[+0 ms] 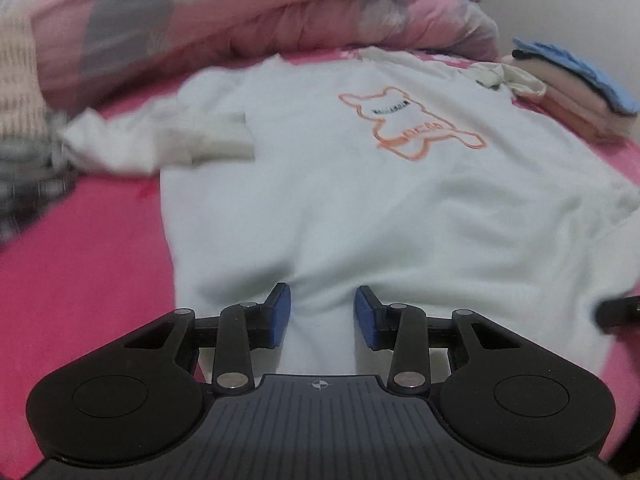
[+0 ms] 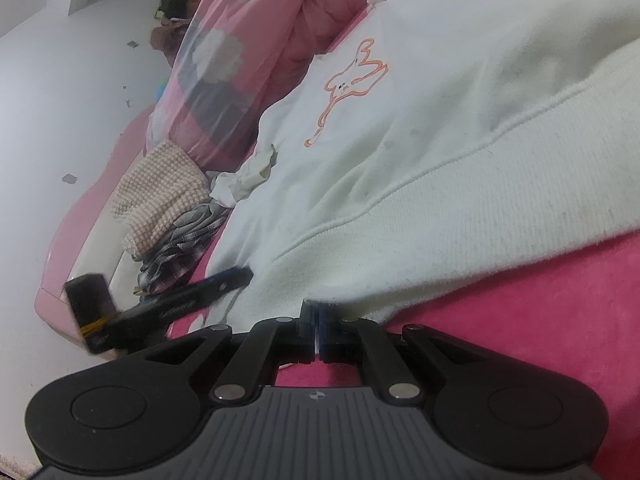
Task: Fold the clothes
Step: 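Release the hem with the left gripper and the side with the right gripper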
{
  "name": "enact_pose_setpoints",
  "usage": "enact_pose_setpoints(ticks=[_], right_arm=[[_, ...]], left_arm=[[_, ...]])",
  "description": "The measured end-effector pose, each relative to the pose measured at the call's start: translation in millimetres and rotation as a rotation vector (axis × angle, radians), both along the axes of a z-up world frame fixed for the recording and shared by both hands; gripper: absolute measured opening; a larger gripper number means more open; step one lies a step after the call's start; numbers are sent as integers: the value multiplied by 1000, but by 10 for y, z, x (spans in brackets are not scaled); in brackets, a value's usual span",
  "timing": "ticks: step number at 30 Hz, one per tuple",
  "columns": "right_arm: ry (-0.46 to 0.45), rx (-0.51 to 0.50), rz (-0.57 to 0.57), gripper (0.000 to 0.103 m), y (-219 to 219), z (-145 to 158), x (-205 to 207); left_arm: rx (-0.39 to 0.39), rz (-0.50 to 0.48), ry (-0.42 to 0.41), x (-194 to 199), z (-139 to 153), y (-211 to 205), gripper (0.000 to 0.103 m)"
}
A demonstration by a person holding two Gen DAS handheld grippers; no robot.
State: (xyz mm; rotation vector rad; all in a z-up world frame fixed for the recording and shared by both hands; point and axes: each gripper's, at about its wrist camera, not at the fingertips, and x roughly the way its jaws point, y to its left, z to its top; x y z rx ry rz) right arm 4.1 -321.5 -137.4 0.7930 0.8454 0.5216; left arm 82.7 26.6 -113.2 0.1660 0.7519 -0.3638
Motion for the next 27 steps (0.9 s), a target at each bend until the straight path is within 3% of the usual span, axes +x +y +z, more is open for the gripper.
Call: enact_pose_setpoints(ticks=[6, 10, 15, 19, 23, 27], right_arm=[[-4, 2, -3, 0, -1, -11, -12], [-3, 10, -4, 0, -11, -17, -12], [2, 13, -3, 1, -15, 4, -12], [-3, 23, -7, 1, -31, -17, -17], [-7, 16, -17, 2, -35, 6, -46], [-23, -15, -46, 3, -136, 74, -187]], left_arm=[[32, 5, -63, 11, -21, -37, 40], [-9, 70, -63, 24, 53, 14, 39], [5, 111, -138, -242, 331, 26, 39], [-78, -29, -138, -630, 485, -200, 41], [-54, -124, -86, -841, 336, -534, 41], [-8, -125, -63, -876, 130, -675, 41]])
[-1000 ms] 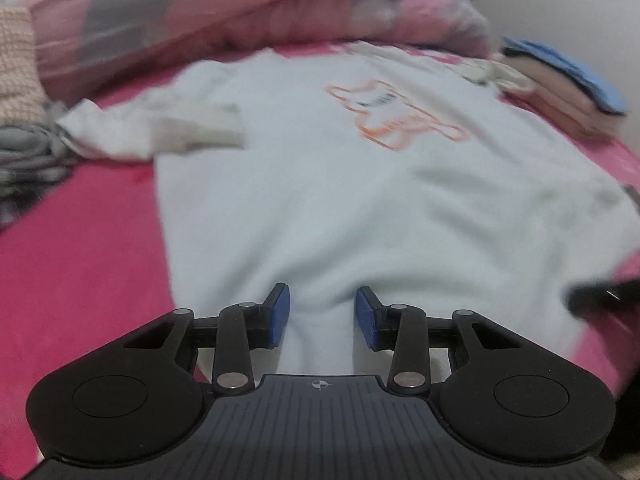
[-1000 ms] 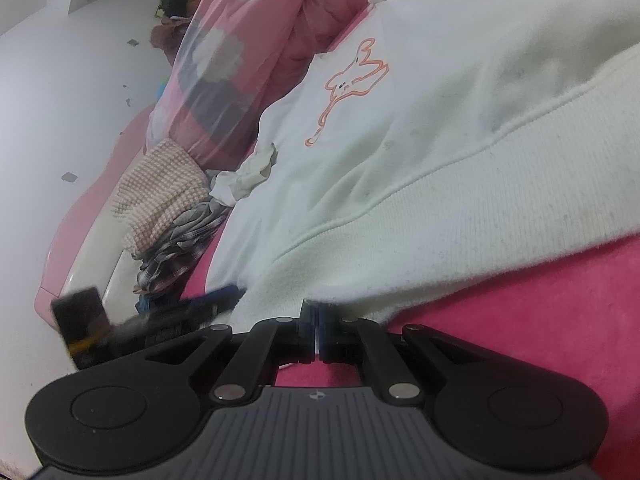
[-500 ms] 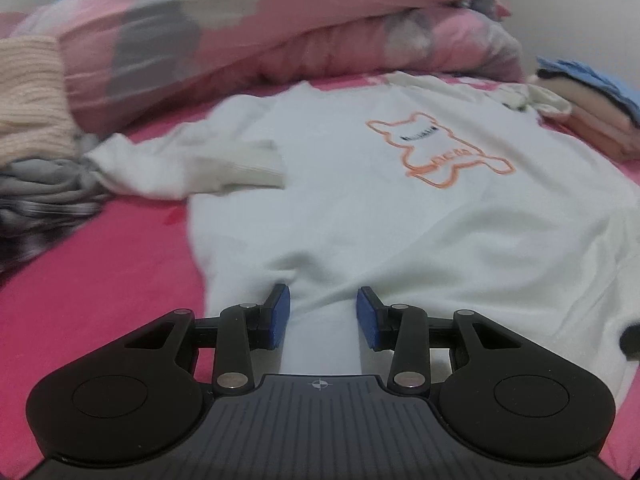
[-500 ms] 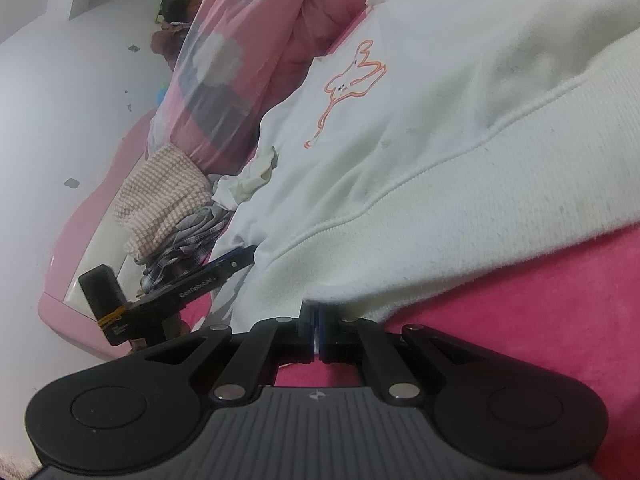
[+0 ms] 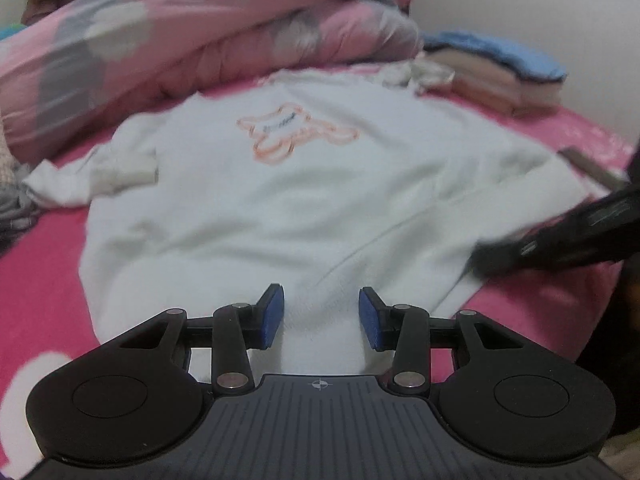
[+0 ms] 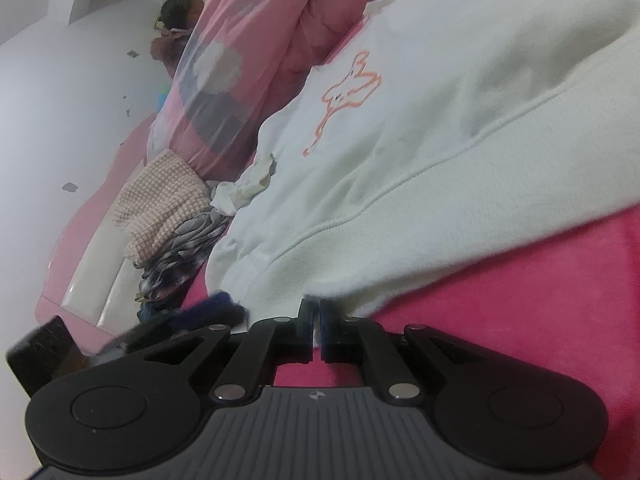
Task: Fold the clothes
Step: 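Release the hem with the left gripper and the side with the right gripper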
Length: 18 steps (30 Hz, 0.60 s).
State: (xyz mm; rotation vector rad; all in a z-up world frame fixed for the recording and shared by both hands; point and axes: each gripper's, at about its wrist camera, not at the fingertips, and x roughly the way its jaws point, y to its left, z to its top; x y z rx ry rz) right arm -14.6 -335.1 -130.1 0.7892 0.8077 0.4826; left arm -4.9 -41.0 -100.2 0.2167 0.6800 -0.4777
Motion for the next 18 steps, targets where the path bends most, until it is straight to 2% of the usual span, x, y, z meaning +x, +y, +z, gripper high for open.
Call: enact_pose_setpoints(ticks=[4, 10, 12, 13, 15, 18], right_arm=[[-28, -47, -91, 4, -272, 91, -282], [-64, -96, -331, 5, -911, 270, -677], [-84, -162, -349, 5, -965, 350, -716], [-86, -160, -345, 5, -979, 364, -719], [-63, -77, -338, 7, -1016, 312, -693], [29, 67, -386, 14, -1121, 118, -627]], left_arm=[[-10, 9, 7, 31, -8, 20, 42], [1, 12, -1, -8, -26, -4, 42], [7, 14, -6, -27, -32, -20, 42], [9, 15, -8, -36, -35, -27, 42], [6, 20, -6, -32, -34, -29, 43], [4, 25, -4, -24, -33, -33, 43]])
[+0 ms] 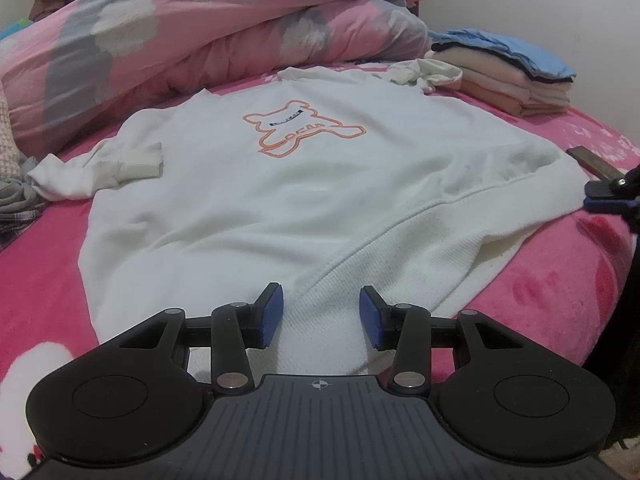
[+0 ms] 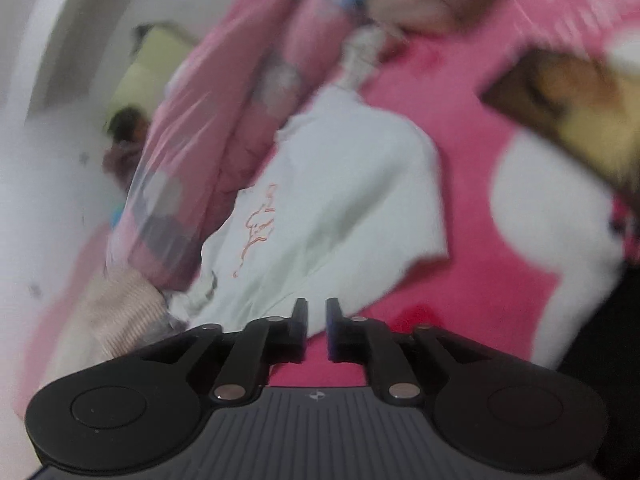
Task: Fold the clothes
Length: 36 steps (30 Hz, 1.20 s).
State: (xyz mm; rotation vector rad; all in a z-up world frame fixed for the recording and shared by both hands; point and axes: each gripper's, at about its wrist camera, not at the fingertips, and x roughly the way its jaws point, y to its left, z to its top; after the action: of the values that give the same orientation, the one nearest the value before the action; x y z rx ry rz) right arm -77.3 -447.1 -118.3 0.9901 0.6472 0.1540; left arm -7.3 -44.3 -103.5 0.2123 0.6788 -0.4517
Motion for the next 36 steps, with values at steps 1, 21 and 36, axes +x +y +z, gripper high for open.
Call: enact_pose_setpoints(ticks=[1, 21, 36], right_arm=[[21, 40, -24, 15, -31, -57, 19], [150, 184, -242, 16, -307, -245, -61], [94, 195, -241, 17, -286, -166, -13]], left_arm=[[-1, 0, 1, 3, 1, 1, 43], [-10, -6, -9, -5, -13, 23, 43], [-13, -4, -10, -3, -15, 15, 43]])
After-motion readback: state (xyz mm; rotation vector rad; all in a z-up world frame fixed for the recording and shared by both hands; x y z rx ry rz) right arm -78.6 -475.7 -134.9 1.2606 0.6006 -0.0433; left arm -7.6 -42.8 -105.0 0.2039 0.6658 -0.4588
